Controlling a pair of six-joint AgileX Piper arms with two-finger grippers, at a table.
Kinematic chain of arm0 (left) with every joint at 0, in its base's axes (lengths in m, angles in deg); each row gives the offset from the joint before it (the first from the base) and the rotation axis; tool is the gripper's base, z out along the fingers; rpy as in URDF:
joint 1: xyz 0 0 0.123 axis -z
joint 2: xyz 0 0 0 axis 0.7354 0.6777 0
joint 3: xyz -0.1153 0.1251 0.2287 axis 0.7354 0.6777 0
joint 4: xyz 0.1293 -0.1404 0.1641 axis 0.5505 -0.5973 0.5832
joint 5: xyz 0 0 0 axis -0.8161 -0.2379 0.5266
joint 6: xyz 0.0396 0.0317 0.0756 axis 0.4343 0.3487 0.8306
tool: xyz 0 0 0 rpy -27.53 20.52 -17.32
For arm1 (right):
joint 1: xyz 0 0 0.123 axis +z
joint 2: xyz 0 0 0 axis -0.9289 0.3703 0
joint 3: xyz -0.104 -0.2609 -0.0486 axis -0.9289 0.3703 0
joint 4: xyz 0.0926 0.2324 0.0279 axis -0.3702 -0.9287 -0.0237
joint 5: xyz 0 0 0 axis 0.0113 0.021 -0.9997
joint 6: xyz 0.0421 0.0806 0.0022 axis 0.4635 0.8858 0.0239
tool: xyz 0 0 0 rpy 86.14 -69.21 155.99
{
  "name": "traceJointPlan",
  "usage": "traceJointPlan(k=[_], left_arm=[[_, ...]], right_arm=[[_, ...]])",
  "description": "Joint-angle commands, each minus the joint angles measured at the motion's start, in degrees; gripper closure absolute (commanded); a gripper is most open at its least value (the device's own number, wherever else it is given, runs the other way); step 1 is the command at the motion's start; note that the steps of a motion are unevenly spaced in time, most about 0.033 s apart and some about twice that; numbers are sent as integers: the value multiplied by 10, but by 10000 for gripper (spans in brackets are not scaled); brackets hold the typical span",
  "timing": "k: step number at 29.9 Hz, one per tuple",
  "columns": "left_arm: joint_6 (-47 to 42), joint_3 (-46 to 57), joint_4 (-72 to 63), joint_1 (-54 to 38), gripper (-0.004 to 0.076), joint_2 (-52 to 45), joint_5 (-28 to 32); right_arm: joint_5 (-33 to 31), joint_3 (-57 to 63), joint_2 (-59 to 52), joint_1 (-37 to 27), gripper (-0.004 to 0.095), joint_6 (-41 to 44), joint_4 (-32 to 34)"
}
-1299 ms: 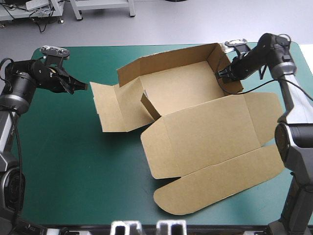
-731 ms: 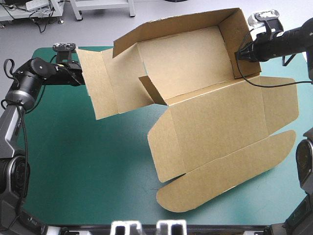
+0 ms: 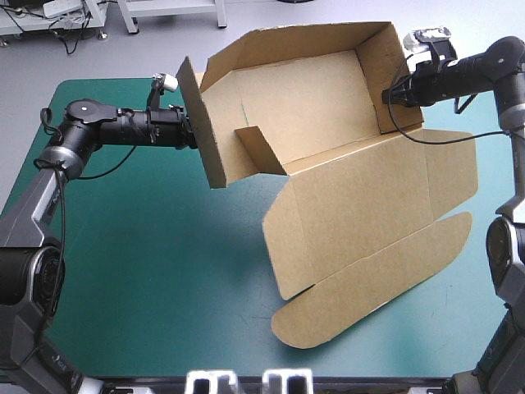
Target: Fold the box
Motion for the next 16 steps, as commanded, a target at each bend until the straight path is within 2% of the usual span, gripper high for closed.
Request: traceJointPlan(k=[1,6,10,16], left_arm=[[26,-19,-66,19,618,-28,-49],[50,-21,-127,20,491,-29,-54],[45,-27,-132,22,375,-29,-55],[24,-27,-130,24,359,-34,-55]], right_arm=[[48,-17,-32,9,925,7,-18],[61,-17,-32,12,925,16,19],[61,-17,-32,12,925,13,23],[67,-17,-32,12,925,9,30]])
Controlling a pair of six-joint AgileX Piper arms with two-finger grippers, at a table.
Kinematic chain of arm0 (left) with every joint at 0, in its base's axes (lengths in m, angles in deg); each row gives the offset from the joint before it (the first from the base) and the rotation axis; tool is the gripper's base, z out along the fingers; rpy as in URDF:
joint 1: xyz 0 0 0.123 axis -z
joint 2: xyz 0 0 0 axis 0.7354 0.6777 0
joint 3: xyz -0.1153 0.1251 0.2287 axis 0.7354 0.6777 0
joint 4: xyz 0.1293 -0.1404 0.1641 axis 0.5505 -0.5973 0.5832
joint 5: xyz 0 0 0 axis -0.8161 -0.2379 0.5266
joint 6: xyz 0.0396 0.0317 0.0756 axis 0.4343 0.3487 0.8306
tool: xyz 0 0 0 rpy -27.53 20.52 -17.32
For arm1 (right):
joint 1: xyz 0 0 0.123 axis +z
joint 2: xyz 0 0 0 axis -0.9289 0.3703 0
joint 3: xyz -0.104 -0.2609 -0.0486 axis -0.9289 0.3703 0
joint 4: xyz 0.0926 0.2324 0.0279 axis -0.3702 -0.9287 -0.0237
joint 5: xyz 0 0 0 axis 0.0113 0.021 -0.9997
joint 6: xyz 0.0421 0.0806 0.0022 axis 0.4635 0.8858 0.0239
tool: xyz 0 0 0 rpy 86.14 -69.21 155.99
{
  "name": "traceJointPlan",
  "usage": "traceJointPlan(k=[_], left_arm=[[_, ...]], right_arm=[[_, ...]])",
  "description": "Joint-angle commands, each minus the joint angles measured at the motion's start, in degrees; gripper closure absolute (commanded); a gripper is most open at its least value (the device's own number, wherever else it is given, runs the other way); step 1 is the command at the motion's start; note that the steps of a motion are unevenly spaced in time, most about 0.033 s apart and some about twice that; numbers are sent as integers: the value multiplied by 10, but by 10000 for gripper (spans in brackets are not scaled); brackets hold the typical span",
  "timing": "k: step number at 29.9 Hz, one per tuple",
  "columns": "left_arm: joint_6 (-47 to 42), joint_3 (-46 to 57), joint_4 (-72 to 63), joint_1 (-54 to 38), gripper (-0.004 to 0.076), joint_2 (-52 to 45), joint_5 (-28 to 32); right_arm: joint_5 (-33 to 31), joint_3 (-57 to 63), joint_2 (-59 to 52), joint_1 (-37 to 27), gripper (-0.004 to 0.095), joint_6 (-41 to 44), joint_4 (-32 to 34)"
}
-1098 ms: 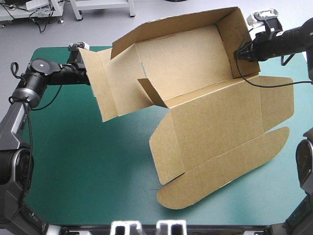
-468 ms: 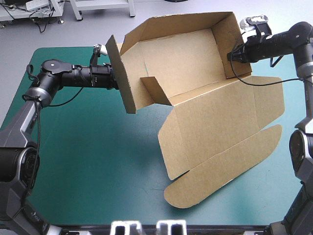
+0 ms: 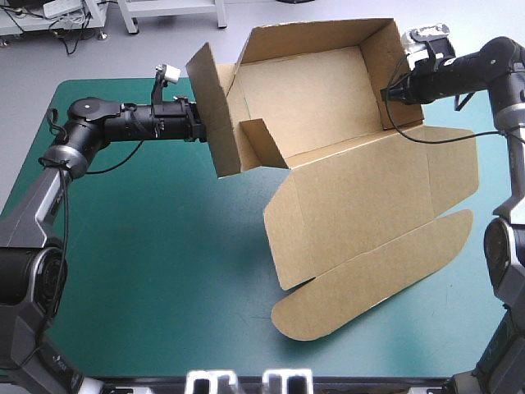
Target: Fold the box
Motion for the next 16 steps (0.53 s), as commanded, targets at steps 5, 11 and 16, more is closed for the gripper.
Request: traceJointPlan(k=[5,11,16], left_arm=[[-8,-19,-59,18,359,-35,-56],[-8,-21,-59,19,359,-41,-56],[-8,-23,-59,23,359,-57,-56]], right_arm=[[45,-17,-31,11,925,9,2],[60,-17,-31,26,925,28,47],[73,-17,-31,26,925,39,46]])
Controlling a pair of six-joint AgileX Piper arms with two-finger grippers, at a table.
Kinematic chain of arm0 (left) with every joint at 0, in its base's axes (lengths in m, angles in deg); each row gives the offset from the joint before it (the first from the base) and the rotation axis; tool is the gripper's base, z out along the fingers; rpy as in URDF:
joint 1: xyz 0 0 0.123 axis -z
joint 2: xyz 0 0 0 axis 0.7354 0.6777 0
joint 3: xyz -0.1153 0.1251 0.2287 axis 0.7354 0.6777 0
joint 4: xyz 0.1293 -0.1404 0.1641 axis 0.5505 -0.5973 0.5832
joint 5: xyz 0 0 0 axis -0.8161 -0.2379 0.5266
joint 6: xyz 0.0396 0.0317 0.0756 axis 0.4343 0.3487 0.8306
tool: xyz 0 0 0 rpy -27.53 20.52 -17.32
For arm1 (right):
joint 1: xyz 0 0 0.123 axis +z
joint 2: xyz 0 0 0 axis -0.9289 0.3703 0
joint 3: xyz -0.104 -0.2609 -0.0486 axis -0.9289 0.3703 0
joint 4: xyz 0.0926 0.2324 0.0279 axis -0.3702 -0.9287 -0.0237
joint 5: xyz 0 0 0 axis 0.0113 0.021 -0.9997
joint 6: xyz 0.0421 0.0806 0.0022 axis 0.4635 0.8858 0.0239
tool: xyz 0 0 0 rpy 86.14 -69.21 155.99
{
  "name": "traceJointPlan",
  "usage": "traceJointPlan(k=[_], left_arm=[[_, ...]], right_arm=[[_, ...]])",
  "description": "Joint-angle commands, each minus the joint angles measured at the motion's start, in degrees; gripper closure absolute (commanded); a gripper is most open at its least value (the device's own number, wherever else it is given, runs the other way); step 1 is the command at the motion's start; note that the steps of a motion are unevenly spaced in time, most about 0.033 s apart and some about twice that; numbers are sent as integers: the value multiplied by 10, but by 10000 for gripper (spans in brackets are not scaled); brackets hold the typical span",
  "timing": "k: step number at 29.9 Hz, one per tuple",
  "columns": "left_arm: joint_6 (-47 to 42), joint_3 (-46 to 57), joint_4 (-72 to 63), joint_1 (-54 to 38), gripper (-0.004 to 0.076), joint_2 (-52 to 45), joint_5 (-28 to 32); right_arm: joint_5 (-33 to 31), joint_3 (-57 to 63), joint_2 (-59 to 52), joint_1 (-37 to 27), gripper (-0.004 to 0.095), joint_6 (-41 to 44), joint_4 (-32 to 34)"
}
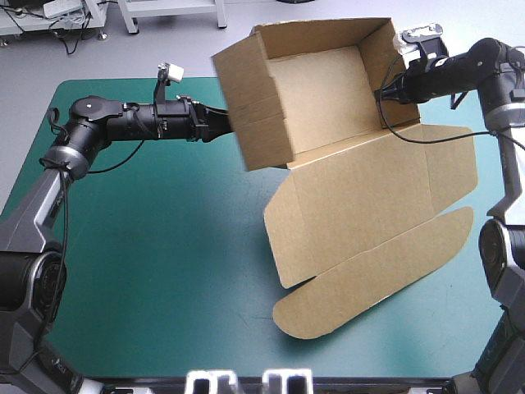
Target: Fold the box
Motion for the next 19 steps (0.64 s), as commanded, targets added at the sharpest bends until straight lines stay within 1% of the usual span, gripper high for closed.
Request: traceJointPlan(k=[1,3,7,9,13,19], left_arm=[[-4,-22,-63,11,359,-48,-69],[-4,-22,-63,11,359,-49,-69],[-4,-22,-47,11,359,-47,-32],[-20,-22,-20,11,359,-47,-13],[-39,-22,16,11,358,-47,1],[-54,-22,16,13,344,-49,69]], right_arm=[[44,-17,-31,3,925,13,-6],[44,-17,-31,9,925,13,-6],[51,-17,-31,37,925,13,-5],[59,-17,-31,48,925,14,-5],[75,-17,-31,62,925,21,-4],[86,-17,-31,73,925,44,10]])
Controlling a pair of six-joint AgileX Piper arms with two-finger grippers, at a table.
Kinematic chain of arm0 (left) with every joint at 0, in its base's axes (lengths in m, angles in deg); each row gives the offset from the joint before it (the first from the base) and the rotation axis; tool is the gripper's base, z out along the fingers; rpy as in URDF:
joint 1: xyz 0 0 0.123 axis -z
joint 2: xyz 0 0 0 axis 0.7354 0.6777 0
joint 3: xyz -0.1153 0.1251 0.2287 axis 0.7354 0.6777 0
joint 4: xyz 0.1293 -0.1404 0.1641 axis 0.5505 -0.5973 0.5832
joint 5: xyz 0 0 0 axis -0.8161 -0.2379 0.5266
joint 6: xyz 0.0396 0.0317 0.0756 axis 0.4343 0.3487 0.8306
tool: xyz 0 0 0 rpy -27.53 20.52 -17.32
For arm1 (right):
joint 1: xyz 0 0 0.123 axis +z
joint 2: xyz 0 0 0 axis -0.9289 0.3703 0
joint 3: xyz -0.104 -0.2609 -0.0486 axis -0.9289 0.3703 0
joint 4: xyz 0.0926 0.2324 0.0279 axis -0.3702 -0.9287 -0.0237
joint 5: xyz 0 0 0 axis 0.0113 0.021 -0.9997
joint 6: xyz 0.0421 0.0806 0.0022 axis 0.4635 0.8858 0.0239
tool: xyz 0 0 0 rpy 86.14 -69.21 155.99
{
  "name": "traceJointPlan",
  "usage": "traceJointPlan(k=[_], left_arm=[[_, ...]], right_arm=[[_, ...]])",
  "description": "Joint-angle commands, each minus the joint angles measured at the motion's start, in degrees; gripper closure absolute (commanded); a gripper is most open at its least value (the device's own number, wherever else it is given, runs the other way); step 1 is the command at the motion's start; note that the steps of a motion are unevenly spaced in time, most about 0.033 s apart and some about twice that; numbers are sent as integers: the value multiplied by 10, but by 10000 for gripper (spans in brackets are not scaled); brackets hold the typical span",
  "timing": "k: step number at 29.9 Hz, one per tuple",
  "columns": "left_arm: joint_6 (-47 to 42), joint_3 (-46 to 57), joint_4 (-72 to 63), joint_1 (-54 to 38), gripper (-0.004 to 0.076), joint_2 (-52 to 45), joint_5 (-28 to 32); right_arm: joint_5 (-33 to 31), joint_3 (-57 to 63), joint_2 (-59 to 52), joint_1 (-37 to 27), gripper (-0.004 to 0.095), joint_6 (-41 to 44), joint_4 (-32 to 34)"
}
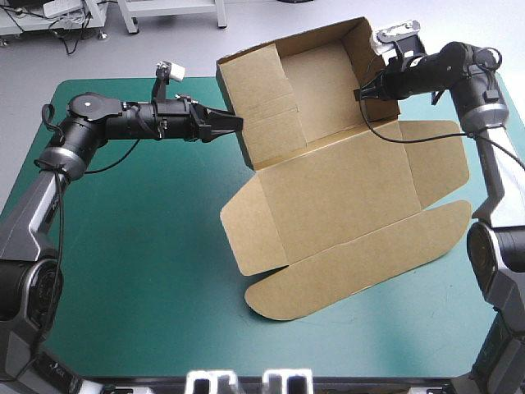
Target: Fold the box
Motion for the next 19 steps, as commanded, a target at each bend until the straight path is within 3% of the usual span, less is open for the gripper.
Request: traceJointPlan(k=[1,6,11,15,19], left_arm=[[-11,-17,-42,10,344,-29,51],[-25,-17,18,52,344,-29,163],[-175,-17,231,112,344,-29,298],[-334,-17,349,131,344,-29,337],[-458,-17,408,131,346,-29,332]], right_arm=[[22,-17,-32,17,925,12,-39],[33,-17,-32,47,925,61,32],[36,-17,-32,64,925,89,43],[36,-17,-32,79,925,105,41],[41,-17,-32,100,925,117,30]])
